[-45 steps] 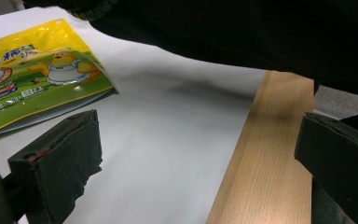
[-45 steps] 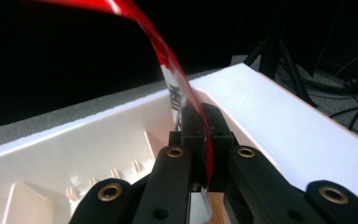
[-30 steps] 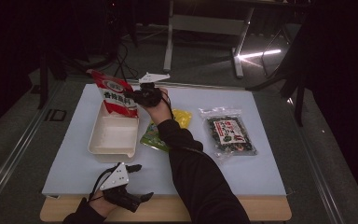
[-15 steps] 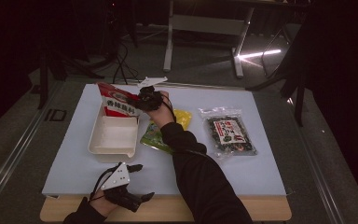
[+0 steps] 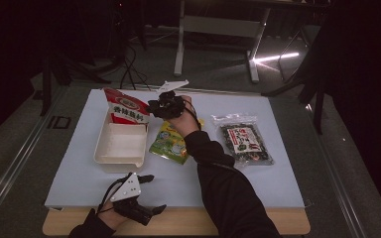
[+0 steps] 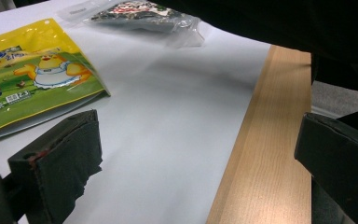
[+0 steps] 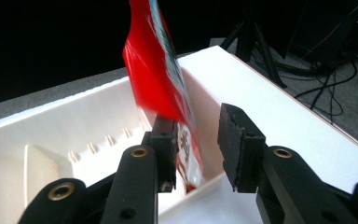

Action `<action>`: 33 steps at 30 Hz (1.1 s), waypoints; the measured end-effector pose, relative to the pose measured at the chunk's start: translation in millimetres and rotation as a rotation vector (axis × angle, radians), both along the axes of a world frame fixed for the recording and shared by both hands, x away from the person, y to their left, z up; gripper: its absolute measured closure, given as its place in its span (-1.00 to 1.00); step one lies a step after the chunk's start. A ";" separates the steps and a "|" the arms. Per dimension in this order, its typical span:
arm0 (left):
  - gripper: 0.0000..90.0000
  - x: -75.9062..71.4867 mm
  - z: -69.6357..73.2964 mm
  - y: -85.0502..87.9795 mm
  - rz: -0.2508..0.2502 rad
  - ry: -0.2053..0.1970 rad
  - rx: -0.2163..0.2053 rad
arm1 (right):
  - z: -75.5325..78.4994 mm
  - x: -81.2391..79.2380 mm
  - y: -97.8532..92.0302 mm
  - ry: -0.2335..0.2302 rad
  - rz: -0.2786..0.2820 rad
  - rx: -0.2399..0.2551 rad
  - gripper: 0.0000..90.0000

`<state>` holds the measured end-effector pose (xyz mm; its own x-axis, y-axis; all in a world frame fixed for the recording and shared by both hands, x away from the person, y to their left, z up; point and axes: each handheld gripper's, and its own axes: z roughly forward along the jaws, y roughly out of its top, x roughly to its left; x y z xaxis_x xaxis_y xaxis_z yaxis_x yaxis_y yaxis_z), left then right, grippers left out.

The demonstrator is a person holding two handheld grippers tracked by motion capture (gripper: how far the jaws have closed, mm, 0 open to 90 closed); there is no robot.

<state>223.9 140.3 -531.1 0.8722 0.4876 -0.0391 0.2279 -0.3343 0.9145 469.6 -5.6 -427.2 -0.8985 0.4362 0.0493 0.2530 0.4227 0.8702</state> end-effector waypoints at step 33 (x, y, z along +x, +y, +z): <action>-0.96 3.7 -0.2 -5.3 -0.007 0.010 -0.004 | 24.7 -35.6 -153.2 -0.018 -0.175 -0.057 0.47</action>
